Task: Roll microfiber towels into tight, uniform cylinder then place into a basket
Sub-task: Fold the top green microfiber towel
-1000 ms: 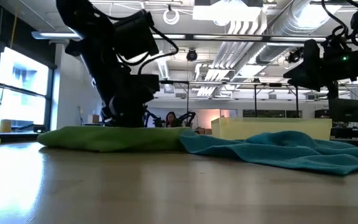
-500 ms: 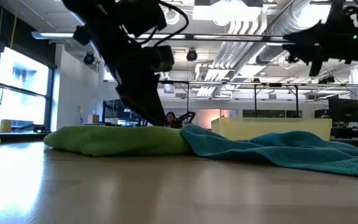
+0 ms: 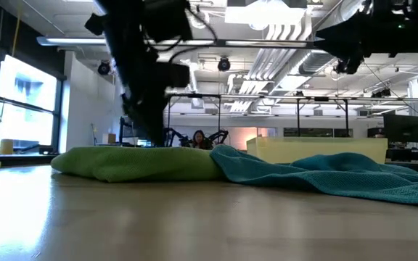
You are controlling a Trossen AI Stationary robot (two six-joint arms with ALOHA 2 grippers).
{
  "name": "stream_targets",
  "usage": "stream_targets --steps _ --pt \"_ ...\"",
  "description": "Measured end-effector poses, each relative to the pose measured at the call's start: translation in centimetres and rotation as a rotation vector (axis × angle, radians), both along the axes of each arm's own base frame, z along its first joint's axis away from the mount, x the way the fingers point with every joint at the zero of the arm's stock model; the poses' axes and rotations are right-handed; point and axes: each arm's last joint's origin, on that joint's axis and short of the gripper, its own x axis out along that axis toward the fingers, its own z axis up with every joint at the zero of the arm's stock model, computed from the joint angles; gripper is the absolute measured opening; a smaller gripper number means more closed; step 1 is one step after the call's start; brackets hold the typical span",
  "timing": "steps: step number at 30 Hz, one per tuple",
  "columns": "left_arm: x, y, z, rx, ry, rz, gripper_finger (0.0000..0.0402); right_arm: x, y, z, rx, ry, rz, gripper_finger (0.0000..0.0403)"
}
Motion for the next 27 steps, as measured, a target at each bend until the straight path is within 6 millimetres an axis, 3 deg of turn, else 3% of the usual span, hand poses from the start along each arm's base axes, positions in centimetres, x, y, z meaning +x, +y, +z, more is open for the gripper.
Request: stream_targets --steps 6,11,21,27 --pt "-0.8 -0.1 -3.1 -0.036 0.098 0.1 0.0181 3.2 -0.3 0.4 0.062 0.146 0.033 0.0126" --pt "-0.1 -0.1 -4.3 -0.047 0.084 0.134 0.0181 6.3 0.4 0.9 0.057 0.273 0.126 0.0126" --pt "2.6 -0.2 -4.3 -0.062 -0.183 0.114 0.0181 11.1 3.7 -0.8 0.147 0.728 0.318 0.0126" --pt "2.8 -0.3 -4.2 -0.05 -0.199 0.055 0.0181 12.8 6.1 -2.2 0.148 0.908 0.421 0.0126"
